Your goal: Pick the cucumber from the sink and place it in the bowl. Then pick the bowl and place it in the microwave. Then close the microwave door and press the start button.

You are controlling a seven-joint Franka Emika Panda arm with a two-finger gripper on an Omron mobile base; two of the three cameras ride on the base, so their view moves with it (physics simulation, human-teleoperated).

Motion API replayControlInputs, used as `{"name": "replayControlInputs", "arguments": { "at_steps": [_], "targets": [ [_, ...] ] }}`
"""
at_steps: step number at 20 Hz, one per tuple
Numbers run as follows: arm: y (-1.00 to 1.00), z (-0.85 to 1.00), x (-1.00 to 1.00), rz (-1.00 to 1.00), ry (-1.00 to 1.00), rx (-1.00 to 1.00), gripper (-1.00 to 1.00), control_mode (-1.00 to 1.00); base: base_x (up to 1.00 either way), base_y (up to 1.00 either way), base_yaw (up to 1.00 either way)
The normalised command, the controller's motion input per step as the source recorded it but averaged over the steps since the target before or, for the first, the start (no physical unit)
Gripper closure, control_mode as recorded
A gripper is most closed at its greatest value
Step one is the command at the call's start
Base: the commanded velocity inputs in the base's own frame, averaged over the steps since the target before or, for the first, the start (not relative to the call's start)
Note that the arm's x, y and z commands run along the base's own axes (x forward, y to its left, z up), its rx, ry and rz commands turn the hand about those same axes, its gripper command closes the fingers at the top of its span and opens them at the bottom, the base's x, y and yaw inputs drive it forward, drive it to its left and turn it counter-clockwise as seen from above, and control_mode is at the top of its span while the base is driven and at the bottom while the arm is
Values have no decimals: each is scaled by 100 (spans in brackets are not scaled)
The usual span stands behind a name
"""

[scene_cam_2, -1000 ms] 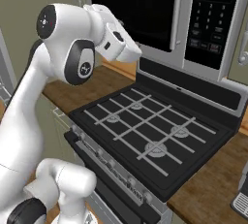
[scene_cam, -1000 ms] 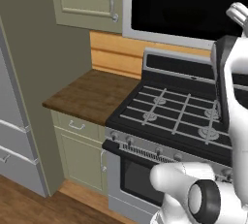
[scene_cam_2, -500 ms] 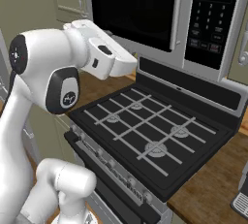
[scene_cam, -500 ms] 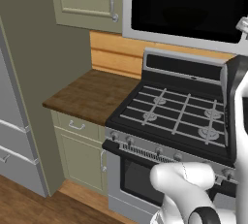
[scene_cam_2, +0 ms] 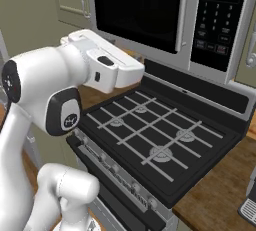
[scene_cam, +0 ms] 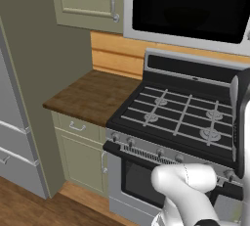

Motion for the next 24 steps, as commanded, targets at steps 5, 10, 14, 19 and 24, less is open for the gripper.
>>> {"name": "replayControlInputs", "arguments": {
  "at_steps": [5, 10, 14, 19, 24],
  "targets": [
    [-2, -4, 0, 1, 8, -12, -100, -100, 0, 0, 0],
    [1, 0, 9, 0, 8, -16, -100, -100, 0, 0, 0],
    [-2, 0, 14, 0, 5, -6, -100, -100, 0, 0, 0],
    [-4, 0, 29, 0, 4, 1, -100, -100, 0, 0, 0],
    [-22, 0, 39, 0, 0, 2, 100, -100, 0, 0, 0]
  ]
}}
